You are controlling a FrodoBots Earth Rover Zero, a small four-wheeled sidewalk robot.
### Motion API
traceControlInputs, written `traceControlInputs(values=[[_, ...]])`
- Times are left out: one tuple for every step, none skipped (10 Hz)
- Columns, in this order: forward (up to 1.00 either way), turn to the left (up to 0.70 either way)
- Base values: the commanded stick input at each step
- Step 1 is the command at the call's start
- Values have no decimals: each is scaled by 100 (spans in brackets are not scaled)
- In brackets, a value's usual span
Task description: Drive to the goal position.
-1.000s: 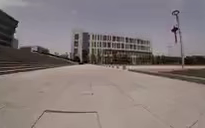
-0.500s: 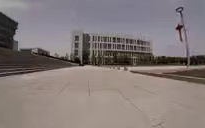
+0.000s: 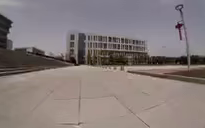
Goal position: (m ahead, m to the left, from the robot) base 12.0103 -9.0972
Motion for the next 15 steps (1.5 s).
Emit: traceControlInputs(values=[[100,0],[100,0],[100,0],[100,0],[100,0],[100,0],[100,0],[100,0],[100,0],[100,0],[100,0],[100,0],[100,0],[100,0],[100,0]])
